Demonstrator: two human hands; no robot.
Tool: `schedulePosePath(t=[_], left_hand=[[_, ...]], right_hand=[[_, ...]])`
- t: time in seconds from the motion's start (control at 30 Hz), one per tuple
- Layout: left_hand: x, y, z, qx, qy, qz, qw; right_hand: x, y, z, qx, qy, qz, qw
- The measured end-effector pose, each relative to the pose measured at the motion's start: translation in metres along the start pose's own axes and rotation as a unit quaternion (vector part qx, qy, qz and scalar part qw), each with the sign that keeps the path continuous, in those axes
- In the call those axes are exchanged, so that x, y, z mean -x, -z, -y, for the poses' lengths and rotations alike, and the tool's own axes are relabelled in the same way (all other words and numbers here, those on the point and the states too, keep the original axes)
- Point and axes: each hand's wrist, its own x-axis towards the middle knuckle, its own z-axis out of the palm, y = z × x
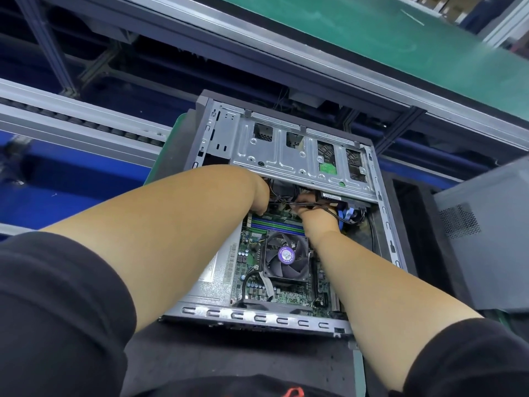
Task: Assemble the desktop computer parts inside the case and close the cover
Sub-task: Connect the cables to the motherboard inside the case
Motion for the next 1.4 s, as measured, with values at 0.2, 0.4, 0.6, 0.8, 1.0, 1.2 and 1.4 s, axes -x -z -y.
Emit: schedulePosePath(t=[0.2,0.4,0.6,0.8,1.0,1.2,1.4], left_hand=[[-0.004,-0.002,0.002,-0.011,-0.008,-0.001,1.0],[-0.006,-0.001,0.003,-0.039,-0.028,0.016,0.999],[-0.006,-0.002,0.002,-0.022,-0.01,0.01,1.0],[-0.002,-0.001,0.001,0.001,0.003,0.007,1.0],[-0.002,-0.001,0.001,-0.015,0.001,0.006,1.0],[-0.004,-0.003,0.004,-0.061,-0.017,-0.008,0.998],[-0.007,-0.002,0.003,-0.056,-0.025,-0.004,0.998]], right_hand=[[0.007,0.006,0.001,0.064,0.011,-0.013,0.998],[0.007,0.008,0.002,0.097,0.043,0.025,0.994],[0.0,0.01,0.003,0.204,0.067,0.041,0.976],[-0.001,0.007,0.002,0.301,0.089,0.056,0.948],[0.001,0.007,0.012,0.342,0.082,0.049,0.935],[0.004,0.008,0.011,0.245,0.031,-0.004,0.969],[0.003,-0.002,-0.003,0.121,0.025,-0.056,0.991]])
